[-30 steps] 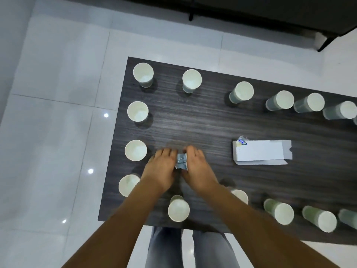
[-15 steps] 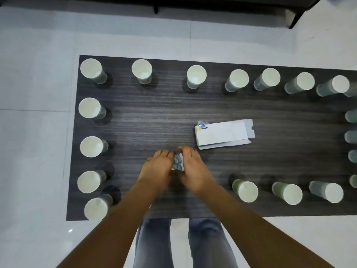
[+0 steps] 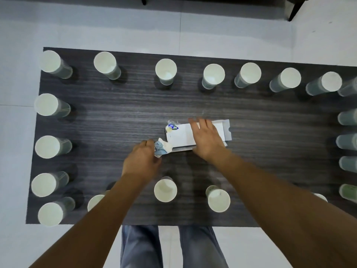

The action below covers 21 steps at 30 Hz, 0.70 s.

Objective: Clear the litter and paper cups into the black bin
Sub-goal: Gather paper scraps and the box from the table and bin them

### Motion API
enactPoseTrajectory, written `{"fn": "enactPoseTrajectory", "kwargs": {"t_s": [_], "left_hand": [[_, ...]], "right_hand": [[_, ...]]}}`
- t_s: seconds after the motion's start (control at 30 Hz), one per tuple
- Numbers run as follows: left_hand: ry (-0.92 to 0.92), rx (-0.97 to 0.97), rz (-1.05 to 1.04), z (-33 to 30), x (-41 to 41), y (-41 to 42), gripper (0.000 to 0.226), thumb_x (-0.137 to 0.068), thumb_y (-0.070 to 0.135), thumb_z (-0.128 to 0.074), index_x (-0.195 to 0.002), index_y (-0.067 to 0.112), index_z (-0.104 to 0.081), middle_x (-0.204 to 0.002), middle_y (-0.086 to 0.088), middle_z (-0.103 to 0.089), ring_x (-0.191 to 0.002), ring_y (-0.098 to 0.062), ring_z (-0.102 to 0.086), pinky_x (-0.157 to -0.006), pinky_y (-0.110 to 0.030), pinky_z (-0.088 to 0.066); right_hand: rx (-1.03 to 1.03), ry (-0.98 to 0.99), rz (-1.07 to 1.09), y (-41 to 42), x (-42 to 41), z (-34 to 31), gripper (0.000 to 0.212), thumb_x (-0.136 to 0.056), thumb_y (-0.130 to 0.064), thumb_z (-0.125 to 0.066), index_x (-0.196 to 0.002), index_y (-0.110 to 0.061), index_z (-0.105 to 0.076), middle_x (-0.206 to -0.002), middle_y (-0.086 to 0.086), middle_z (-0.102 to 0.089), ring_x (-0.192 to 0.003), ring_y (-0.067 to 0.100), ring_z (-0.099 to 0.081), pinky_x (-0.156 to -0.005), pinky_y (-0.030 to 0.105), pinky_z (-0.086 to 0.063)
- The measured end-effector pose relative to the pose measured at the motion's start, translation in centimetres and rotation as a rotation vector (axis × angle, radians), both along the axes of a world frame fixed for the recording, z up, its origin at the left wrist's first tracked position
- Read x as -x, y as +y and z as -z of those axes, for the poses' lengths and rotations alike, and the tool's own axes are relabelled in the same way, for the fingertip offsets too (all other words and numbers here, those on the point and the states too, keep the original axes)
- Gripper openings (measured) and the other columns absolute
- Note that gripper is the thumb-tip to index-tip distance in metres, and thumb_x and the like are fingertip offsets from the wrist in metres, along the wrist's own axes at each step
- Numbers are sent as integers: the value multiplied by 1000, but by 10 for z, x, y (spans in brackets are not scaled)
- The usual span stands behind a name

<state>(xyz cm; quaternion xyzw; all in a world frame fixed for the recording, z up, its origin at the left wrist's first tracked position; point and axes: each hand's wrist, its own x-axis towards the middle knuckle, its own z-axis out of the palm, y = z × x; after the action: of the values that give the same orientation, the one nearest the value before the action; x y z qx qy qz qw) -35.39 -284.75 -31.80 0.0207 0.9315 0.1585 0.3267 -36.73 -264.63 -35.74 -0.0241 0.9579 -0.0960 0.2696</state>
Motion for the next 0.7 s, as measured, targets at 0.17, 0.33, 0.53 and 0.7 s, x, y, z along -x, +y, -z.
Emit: {"fn": "enactPoseTrajectory", "kwargs": {"t_s": [0.17, 0.33, 0.53, 0.7], "left_hand": [[-37, 31, 3, 16, 3, 4, 48, -90, 27, -58, -133, 14, -42, -129, -8, -51, -120, -25, -45, -93, -41, -46], [-41, 51, -8, 25, -3, 4, 50, -88, 25, -60, -134, 14, -43, -129, -9, -51, -120, -26, -45, -92, -42, -46], [-18, 42, 6, 21, -6, 11, 47, -87, 26, -60, -130, 13, -46, -125, -8, -53, -117, -26, -46, -88, -43, -48], [20, 52, 38, -3, -6, 16, 44, -87, 27, -59, -127, 13, -47, -122, -7, -54, -116, -25, -47, -86, -41, -47]], "right_hand": [[15, -26, -183, 0, 14, 31, 115, -66, -20, -84, -152, -25, -7, -155, 11, -16, -144, 32, -13, -120, 46, -6], [-20, -63, -313, 2, 6, 44, 131, -60, -39, -87, -152, -29, 6, -157, 12, -11, -145, 35, -10, -117, 52, 4], [-32, -30, -264, 11, -9, 40, 106, -72, -23, -78, -152, -29, -8, -146, 10, -29, -135, 30, -29, -117, 50, -11], [-35, -40, -154, 22, -27, 15, 102, -74, -26, -77, -150, -29, -9, -145, 8, -31, -134, 29, -31, -113, 49, -19]]}}
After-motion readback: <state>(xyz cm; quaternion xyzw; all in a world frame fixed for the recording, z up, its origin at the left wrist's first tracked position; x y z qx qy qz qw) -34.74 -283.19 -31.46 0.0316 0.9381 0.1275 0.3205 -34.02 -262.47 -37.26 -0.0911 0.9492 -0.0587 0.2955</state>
